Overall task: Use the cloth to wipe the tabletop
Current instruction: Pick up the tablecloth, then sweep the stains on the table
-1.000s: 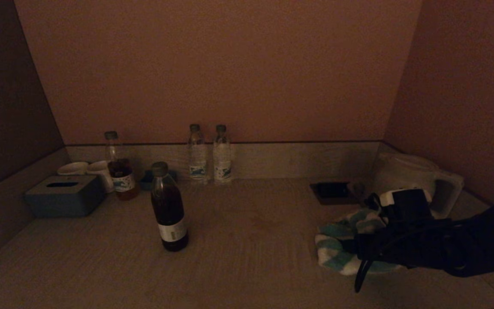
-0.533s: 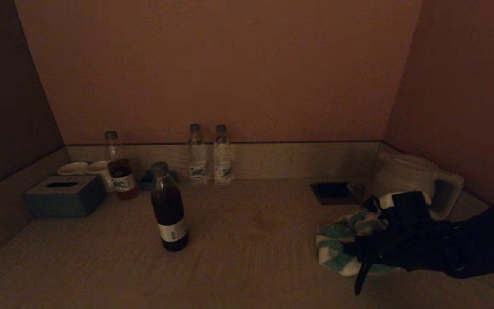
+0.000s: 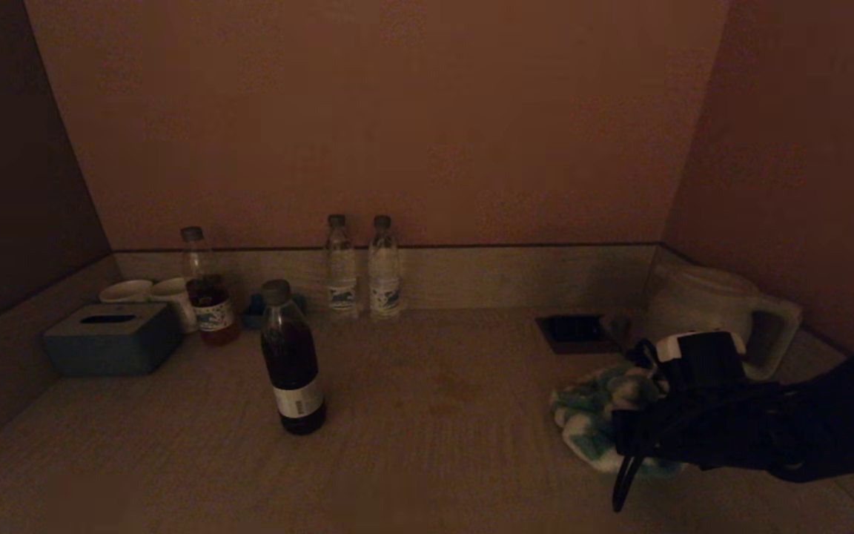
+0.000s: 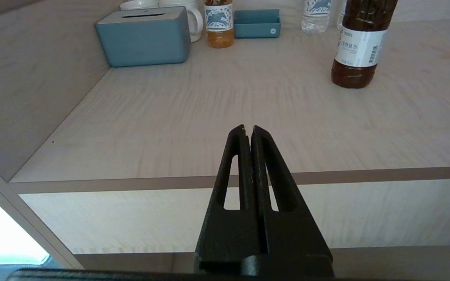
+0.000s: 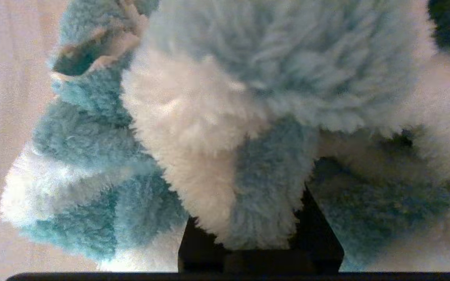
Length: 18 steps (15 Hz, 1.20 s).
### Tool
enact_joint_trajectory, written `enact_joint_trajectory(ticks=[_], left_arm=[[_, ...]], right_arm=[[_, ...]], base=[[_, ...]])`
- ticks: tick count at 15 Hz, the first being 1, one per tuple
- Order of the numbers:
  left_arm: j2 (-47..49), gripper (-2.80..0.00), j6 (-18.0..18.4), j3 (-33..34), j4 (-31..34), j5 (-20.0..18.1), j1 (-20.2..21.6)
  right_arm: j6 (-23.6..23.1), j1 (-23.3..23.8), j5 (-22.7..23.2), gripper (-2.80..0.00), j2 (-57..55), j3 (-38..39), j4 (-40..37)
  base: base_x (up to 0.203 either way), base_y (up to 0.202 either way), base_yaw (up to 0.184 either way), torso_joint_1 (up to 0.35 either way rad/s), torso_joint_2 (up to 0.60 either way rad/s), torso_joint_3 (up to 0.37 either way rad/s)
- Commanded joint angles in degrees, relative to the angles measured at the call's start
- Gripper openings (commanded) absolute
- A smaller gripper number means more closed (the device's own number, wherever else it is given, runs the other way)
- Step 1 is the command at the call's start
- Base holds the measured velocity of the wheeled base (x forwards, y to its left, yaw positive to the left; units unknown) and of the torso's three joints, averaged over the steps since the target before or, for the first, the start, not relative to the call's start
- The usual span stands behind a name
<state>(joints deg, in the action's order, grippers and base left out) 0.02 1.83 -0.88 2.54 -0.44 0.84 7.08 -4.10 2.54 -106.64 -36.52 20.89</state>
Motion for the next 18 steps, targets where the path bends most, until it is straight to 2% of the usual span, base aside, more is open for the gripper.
enact_joint_trajectory(ticks=[1, 6, 10, 13, 16, 18], left_arm=[[0.1, -2.80, 0.0, 0.0, 0.0, 0.0, 0.0], [0.1, -2.80, 0.0, 0.0, 0.0, 0.0, 0.0], [0.1, -2.80, 0.0, 0.0, 0.0, 0.0, -0.1], [0.1, -2.80, 0.0, 0.0, 0.0, 0.0, 0.0], [0.0, -2.80, 0.0, 0.0, 0.0, 0.0, 0.0], [0.0, -2.80, 0.0, 0.0, 0.0, 0.0, 0.0]], right_arm=[[0.0, -0.2, 0.1, -2.80, 0.7, 0.0, 0.1], [0.3, -2.2, 2.2, -2.80, 9.2, -0.2, -0.3], [1.4, -6.0, 2.3, -2.80, 15.0, -3.3, -1.4], [1.6, -6.2, 2.3, -2.80, 15.1, -3.6, -1.7], [2.7, -11.9, 2.2, -2.80, 14.6, -13.3, -3.2], [2.8, -13.9, 1.9, -2.80, 12.6, -18.0, -3.5]], base=[[0.000, 0.000, 0.000, 0.000, 0.00, 0.000], [0.000, 0.000, 0.000, 0.000, 0.00, 0.000], [0.000, 0.000, 0.000, 0.000, 0.00, 0.000], [0.000, 0.000, 0.000, 0.000, 0.00, 0.000], [0.000, 0.000, 0.000, 0.000, 0.00, 0.000], [0.000, 0.000, 0.000, 0.000, 0.00, 0.000]])
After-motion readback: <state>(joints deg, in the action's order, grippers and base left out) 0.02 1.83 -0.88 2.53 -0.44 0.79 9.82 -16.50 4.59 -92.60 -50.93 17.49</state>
